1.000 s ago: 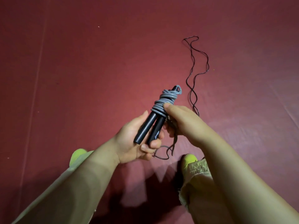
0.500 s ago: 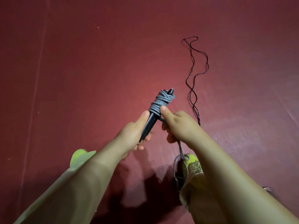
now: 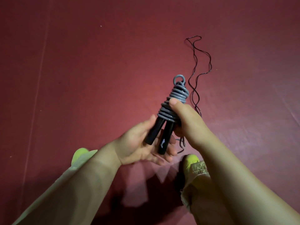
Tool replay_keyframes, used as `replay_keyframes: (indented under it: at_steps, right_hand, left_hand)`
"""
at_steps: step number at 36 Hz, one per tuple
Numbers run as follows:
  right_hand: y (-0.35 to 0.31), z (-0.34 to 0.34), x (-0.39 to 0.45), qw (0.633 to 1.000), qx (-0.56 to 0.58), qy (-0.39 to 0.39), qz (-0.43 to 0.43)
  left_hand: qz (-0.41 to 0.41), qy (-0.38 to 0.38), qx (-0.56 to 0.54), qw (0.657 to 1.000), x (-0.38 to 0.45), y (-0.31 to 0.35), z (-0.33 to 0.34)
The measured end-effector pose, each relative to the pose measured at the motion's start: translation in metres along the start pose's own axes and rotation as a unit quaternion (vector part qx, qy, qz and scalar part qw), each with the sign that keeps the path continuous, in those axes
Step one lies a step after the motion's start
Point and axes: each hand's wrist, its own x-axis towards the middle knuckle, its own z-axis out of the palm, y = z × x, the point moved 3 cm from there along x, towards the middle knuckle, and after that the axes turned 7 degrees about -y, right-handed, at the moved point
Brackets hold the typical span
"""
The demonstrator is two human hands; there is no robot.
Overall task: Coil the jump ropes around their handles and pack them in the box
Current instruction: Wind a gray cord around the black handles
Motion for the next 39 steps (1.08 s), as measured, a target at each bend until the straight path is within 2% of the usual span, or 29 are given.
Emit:
replay_keyframes:
  at_steps: [2,4,6,10,19,23,27,31,35,39]
  right_hand:
    - [0.001,0.0,0.0,0.997,0.075,-0.017,-0.005]
    - [0.003,0.0,0.002,0.993,0.11,-0.049,-0.005]
    - [0.003,-0.001,0.004,0.994,0.073,-0.081,0.011]
    - [0.008,-0.011,0.002,0.988,-0.085,-0.1,0.082]
    - [0.016,-0.015,-0.003,0.973,-0.132,-0.067,0.176]
    - [0.023,-0.013,0.001,0.967,-0.177,-0.037,0.181]
    - [0.028,-0.012,0.005,0.961,-0.216,-0.014,0.173]
    - [0.027,-0.008,0.003,0.962,-0.199,-0.026,0.186]
    - [0.028,-0.003,0.004,0.959,-0.212,-0.051,0.178]
    - [0.029,-0.001,0.005,0.962,-0.188,-0.049,0.192]
  left_hand:
    - [0.009,-0.064,-0.079,0.995,-0.001,0.001,0.006]
    - [0.007,-0.059,-0.113,0.992,0.001,0.001,0.009]
    - [0.003,-0.011,-0.107,0.994,0.003,0.003,0.008]
    - [-0.021,0.073,-0.083,0.994,0.004,0.006,0.002]
    - [-0.019,0.212,0.04,0.976,0.008,-0.001,-0.006]
    - [-0.019,0.299,0.119,0.947,0.011,-0.003,-0.014]
    - [-0.01,0.348,0.172,0.922,0.014,-0.003,-0.018]
    - [-0.007,0.407,0.278,0.87,0.011,0.001,-0.025]
    - [-0.022,0.435,0.41,0.801,0.006,0.003,-0.027]
    - [-0.03,0.44,0.443,0.78,0.005,0.005,-0.027]
